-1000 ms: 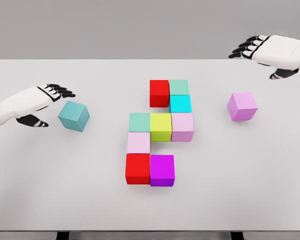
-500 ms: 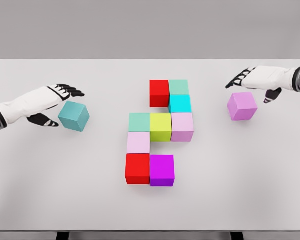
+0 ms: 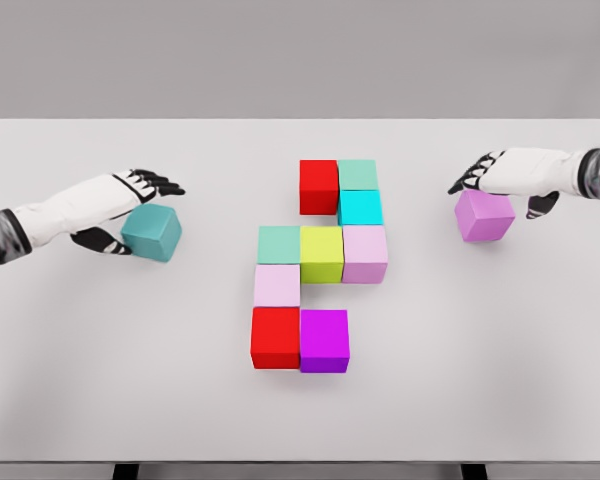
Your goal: Assemble the squares on the desktop into the number 2
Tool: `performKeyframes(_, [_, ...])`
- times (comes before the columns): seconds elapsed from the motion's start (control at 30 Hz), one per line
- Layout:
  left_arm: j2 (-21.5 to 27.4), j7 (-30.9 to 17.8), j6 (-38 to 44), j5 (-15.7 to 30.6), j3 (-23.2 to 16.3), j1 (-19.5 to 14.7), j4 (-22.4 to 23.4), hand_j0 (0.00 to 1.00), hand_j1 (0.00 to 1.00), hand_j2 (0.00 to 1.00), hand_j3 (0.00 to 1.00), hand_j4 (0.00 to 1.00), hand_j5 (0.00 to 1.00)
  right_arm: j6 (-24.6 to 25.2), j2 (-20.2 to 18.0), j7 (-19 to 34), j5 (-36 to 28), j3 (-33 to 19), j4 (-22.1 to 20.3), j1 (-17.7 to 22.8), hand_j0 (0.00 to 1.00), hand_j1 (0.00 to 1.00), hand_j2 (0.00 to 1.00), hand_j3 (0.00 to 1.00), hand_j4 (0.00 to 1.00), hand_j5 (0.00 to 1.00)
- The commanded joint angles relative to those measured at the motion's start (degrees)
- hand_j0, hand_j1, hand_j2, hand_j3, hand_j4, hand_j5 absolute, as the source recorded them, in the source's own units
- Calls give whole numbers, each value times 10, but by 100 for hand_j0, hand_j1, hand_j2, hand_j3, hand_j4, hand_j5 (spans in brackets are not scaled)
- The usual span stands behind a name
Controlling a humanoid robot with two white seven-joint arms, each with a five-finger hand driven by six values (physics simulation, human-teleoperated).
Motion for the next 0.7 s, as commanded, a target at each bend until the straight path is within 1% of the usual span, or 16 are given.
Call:
performKeyframes(0.0, [-1,1,0,6,-12,0,0,100,100,100,100,100,100,1,-10,0,-3,0,-22,2,99,99,99,99,99,99])
performKeyframes(0.1, [-1,1,0,6,-16,0,0,100,100,100,100,100,100,1,-22,-1,-7,-3,-49,6,99,99,99,99,99,99])
performKeyframes(0.13, [-1,1,0,6,-16,0,0,100,100,100,100,100,100,1,-22,-1,-8,-3,-50,8,99,99,99,99,99,99])
performKeyframes(0.33, [-2,1,0,4,-16,-1,1,100,100,100,100,100,100,1,-15,-1,-2,-3,-43,25,99,99,99,99,99,99])
performKeyframes(0.5, [-8,1,0,1,-17,-1,7,100,100,100,100,100,100,1,-15,0,0,-3,-42,25,98,98,98,98,98,98])
performKeyframes(0.53, [-8,1,0,0,-17,-1,9,98,98,98,98,98,98,1,-15,0,-1,-4,-43,25,98,98,98,98,98,98])
performKeyframes(0.63, [-7,-1,0,-1,-24,-2,10,79,79,79,79,79,79,1,-16,0,-2,-6,-44,24,98,98,98,98,98,98])
performKeyframes(0.67, [-7,-1,0,-8,-24,-2,10,70,70,70,70,70,70,1,-16,0,-2,-7,-45,24,98,98,98,98,98,98])
